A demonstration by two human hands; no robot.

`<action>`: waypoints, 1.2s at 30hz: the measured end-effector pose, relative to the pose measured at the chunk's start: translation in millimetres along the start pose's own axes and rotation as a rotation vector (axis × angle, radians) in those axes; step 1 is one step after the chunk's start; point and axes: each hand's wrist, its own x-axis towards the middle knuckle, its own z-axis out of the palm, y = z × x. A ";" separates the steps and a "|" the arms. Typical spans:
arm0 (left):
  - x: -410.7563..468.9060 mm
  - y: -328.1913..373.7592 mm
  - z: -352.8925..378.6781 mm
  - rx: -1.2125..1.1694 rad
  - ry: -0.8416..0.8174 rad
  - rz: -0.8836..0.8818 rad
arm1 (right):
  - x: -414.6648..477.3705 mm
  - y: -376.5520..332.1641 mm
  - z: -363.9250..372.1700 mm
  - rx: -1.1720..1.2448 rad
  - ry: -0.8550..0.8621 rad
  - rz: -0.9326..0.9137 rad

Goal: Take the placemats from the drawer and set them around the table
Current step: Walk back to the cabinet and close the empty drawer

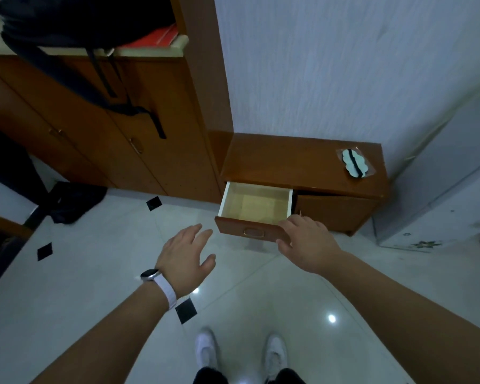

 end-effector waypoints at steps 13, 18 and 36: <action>118.0 -98.5 35.6 -0.090 -0.151 0.360 | 79.1 -46.0 53.4 0.030 -0.022 0.248; 171.2 -140.0 48.9 -0.090 -0.177 0.352 | 120.3 -67.1 83.2 0.036 -0.022 0.332; 381.4 -132.7 240.7 0.029 -0.143 0.430 | 245.6 48.1 288.9 0.025 0.128 0.354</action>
